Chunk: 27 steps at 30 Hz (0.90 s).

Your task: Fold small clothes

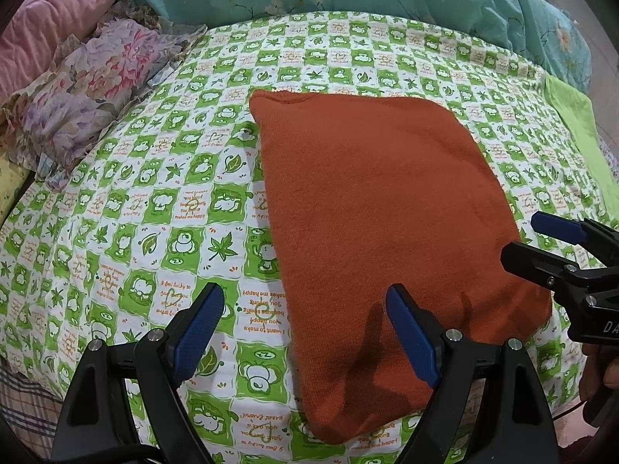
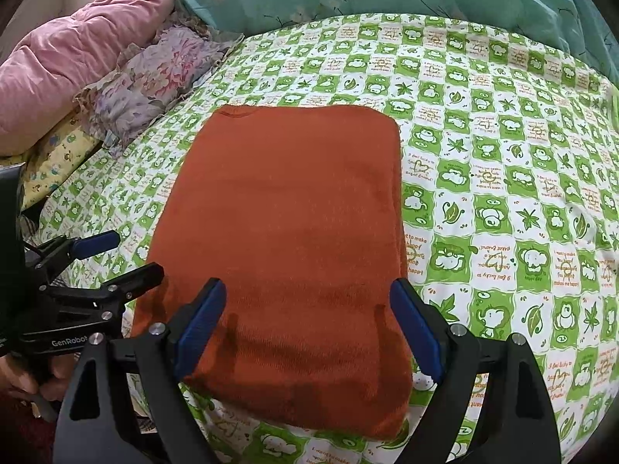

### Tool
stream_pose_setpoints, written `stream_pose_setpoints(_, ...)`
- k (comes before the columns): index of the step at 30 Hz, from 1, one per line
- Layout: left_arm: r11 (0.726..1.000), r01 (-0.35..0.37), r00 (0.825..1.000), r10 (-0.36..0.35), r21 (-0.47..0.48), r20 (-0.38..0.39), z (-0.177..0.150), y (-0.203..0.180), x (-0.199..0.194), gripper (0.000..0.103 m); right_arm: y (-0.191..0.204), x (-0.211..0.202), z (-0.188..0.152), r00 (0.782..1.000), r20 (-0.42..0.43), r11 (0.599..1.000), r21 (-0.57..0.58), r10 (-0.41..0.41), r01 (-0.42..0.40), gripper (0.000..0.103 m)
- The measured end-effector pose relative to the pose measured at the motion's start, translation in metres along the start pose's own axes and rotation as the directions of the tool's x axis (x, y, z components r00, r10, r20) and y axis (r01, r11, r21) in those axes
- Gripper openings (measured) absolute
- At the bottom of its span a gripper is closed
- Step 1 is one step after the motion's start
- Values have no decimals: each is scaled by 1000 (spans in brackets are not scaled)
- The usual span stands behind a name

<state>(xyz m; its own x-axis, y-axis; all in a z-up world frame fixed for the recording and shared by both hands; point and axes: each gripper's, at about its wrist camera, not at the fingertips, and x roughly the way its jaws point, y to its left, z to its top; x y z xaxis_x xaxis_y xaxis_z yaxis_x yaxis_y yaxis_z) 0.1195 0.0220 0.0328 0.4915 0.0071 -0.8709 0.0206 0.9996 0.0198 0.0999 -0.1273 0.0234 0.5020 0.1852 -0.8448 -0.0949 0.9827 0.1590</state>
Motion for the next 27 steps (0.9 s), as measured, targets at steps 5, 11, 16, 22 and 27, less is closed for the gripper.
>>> stream_pose_setpoints(5,1000,0,1000,0,-3,3,1,0,-1,86,3,-1,1,1000,4,1000,0,0,0,87)
stream_pose_setpoints(11,1000,6,1000,-6,-13,4,3,3,-2,86,4,-1,1,1000,5,1000,-1,0,0,87)
stream_pose_setpoints(16,1000,7,1000,-7,-13,5,3,2,-2,86,5,-1,3,1000,13,1000,1,-4,4,87)
stream_pose_setpoints(22,1000,8,1000,-8,-12,8,4,3,-3,86,3,0,5,1000,12,1000,1,-2,2,87)
stream_pose_setpoints(27,1000,8,1000,-8,-11,12,5,2,-2,86,3,-1,6,1000,18,1000,4,1,-1,87)
